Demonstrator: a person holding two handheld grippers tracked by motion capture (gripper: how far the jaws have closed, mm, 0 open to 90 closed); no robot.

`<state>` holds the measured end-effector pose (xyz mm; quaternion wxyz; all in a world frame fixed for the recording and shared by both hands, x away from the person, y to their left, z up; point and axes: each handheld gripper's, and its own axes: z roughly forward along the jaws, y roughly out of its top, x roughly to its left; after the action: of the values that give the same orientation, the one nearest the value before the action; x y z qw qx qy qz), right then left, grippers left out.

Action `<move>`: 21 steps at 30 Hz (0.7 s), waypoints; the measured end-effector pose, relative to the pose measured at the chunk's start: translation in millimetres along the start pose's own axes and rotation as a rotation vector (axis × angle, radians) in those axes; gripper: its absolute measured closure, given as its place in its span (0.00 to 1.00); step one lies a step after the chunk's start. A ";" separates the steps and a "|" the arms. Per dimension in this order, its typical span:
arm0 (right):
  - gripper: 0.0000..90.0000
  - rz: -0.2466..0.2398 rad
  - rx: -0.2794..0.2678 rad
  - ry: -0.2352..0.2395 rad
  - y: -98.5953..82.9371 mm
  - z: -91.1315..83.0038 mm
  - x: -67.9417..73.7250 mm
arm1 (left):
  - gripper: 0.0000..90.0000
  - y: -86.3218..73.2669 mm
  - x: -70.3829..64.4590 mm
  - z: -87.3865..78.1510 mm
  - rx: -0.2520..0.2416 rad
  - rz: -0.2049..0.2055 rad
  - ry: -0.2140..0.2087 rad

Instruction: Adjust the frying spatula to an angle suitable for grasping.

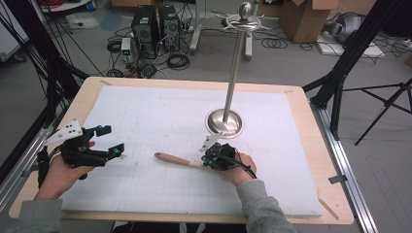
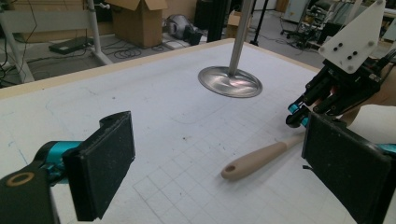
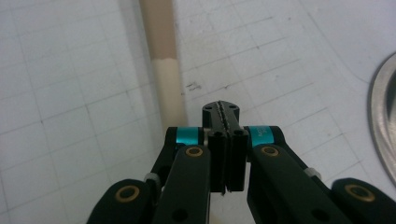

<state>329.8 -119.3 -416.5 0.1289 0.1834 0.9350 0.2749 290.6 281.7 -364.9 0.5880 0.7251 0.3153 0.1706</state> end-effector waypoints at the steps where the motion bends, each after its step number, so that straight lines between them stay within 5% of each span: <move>1: 1.00 0.000 0.000 0.000 0.0 0.0 0.0 | 0.11 -0.1 -0.1 0.2 -0.002 -0.001 0.001; 6: 1.00 -0.027 0.049 -0.003 -1.1 4.5 3.1 | 0.11 -0.3 -0.5 0.7 0.003 0.002 -0.002; 21: 1.00 0.083 0.007 0.013 -15.4 -5.7 13.6 | 0.11 -0.7 -1.1 0.9 0.001 0.002 0.001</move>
<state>311.4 -128.5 -422.4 0.1105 0.2206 0.9284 0.2777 290.2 280.3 -365.6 0.5872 0.7257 0.3148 0.1714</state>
